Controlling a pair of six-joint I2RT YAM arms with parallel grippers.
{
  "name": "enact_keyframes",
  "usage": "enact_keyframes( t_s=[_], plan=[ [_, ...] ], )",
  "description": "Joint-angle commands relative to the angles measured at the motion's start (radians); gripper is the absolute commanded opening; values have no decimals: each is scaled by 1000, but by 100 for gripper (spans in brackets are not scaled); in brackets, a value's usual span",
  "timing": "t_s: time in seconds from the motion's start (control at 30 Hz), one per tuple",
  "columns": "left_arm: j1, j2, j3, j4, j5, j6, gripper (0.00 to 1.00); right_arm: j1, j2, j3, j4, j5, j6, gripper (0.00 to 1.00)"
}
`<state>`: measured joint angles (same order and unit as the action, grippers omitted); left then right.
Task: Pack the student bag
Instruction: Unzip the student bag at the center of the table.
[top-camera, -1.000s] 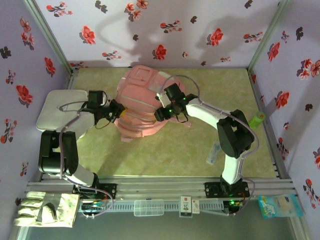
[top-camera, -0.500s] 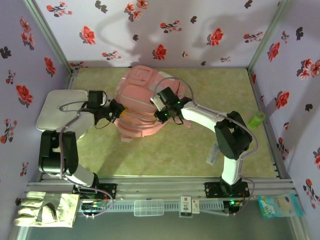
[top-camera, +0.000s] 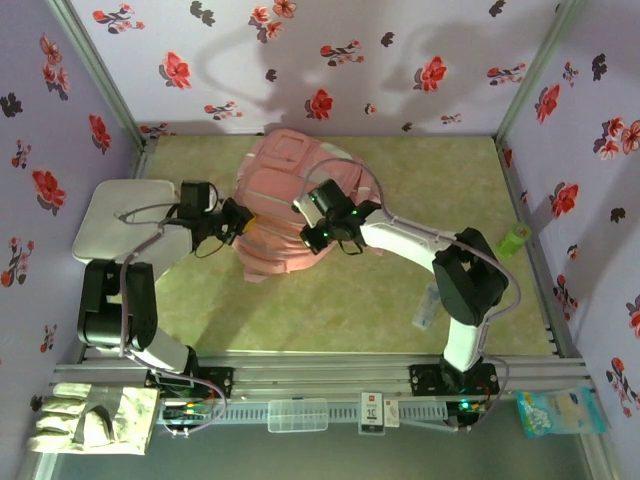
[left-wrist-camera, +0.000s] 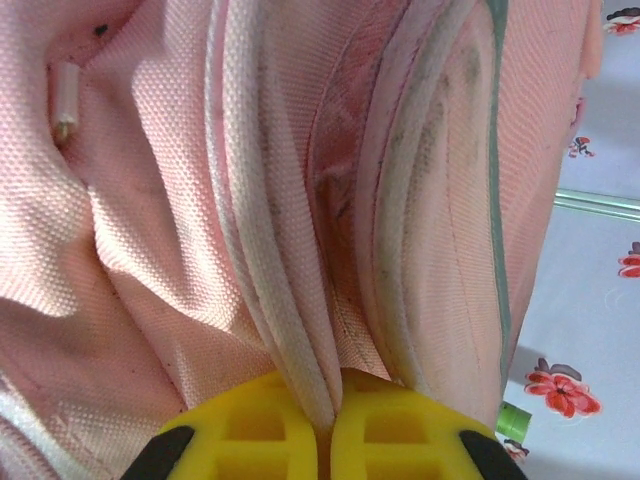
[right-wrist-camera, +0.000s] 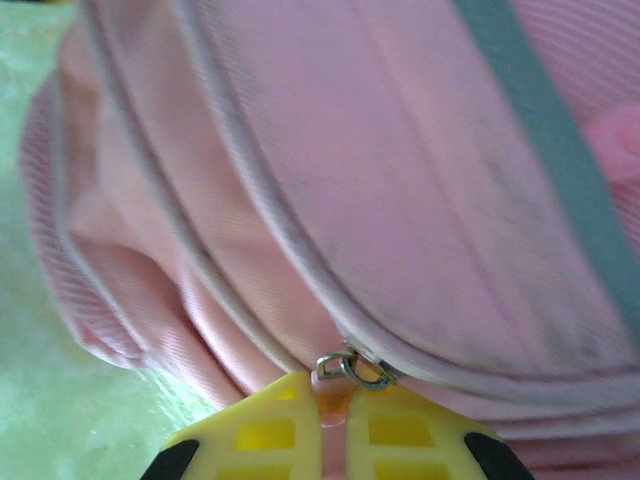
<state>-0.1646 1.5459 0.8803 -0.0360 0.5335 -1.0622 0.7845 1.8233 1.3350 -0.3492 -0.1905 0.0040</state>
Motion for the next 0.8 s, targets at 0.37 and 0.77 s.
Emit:
enact_keyframes(
  t_s=[0.37, 0.77],
  plan=[
    [-87, 8, 2, 30, -35, 19, 13, 61, -70, -63, 233, 32, 363, 32],
    [-144, -215, 91, -363, -245, 364, 55, -80, -318, -340, 359, 126, 715, 60]
  ],
)
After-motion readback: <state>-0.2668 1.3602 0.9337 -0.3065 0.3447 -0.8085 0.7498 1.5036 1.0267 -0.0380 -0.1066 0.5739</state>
